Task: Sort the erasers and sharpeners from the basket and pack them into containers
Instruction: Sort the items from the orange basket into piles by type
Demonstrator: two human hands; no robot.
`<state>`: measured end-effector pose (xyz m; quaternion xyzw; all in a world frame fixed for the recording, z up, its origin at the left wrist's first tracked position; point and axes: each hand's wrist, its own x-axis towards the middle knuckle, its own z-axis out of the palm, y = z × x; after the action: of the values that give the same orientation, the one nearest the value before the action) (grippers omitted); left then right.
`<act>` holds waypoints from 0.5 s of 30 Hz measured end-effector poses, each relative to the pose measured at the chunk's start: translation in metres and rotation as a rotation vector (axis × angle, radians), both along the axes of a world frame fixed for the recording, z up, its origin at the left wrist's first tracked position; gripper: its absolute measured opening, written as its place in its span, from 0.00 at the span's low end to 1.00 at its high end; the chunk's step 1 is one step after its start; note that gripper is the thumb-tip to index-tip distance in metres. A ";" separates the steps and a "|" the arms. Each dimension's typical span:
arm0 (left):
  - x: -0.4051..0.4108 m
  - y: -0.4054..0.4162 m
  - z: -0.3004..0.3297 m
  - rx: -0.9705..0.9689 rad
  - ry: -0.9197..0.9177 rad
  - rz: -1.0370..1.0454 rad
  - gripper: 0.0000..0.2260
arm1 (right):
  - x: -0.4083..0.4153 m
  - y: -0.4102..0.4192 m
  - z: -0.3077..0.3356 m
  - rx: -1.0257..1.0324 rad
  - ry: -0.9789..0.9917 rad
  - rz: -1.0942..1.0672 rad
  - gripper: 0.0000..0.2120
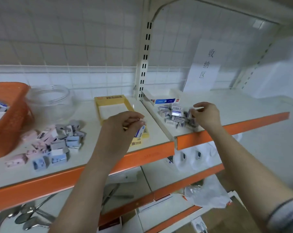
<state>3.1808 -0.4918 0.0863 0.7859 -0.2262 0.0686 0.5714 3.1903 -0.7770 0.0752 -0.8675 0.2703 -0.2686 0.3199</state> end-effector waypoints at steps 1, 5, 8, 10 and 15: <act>0.004 -0.005 -0.001 0.004 0.002 -0.014 0.05 | 0.005 -0.004 -0.001 -0.012 0.035 0.003 0.11; 0.030 -0.028 -0.006 0.024 -0.002 -0.082 0.03 | 0.019 -0.016 -0.006 -0.047 0.079 -0.012 0.12; 0.059 -0.052 -0.006 0.020 -0.019 -0.146 0.04 | 0.016 -0.015 -0.008 -0.032 0.024 -0.033 0.09; 0.083 -0.075 -0.004 0.014 -0.033 -0.165 0.04 | 0.004 -0.008 -0.009 -0.016 -0.015 -0.038 0.06; 0.134 -0.137 -0.012 0.052 -0.049 -0.138 0.06 | -0.035 0.020 -0.024 -0.040 -0.083 -0.064 0.08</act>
<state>3.3144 -0.6290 0.0742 0.7812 -0.2953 0.0421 0.5484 3.1556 -0.7567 0.0512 -0.8528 0.2789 -0.3196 0.3047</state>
